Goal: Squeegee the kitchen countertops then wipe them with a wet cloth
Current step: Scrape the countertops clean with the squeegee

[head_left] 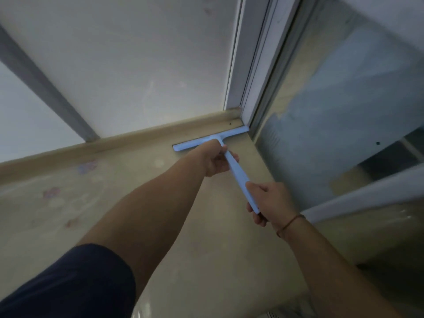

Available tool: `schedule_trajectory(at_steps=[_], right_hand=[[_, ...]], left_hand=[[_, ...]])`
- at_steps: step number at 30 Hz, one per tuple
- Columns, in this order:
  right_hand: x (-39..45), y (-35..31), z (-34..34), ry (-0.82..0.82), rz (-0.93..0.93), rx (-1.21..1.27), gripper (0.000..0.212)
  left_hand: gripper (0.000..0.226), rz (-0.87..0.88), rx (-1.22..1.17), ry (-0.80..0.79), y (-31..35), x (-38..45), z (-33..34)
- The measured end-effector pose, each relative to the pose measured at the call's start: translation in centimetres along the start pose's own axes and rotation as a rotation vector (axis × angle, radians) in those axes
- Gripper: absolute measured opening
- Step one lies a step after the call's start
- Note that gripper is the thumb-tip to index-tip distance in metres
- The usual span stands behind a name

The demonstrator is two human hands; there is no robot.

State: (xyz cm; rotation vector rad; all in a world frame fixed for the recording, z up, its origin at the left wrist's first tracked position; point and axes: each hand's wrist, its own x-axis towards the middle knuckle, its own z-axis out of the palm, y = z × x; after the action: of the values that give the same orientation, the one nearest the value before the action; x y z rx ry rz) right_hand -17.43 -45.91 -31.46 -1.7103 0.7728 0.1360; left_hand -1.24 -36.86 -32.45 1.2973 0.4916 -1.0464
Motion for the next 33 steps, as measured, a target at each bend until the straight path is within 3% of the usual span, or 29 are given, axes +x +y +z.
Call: schedule_trajectory(at_steps=[7,22,33], right_hand=[[-7.3,4.7,-2.2,0.052,0.026,0.013,0.044],[-23.9,15.2,-8.8,0.051,0.014,-0.006,0.054],[-27.5,17.4,-9.6,0.081,-0.01,0.029,0.047]], left_hand=[[0.034,-0.048,0.034,-0.025,-7.1,-3.7,2.3],[0.033,-0.116,0.071,-0.061,-23.5,-13.2,7.4],[0.033,-0.05,0.034,-0.093,-26.6,-16.8,8.7]])
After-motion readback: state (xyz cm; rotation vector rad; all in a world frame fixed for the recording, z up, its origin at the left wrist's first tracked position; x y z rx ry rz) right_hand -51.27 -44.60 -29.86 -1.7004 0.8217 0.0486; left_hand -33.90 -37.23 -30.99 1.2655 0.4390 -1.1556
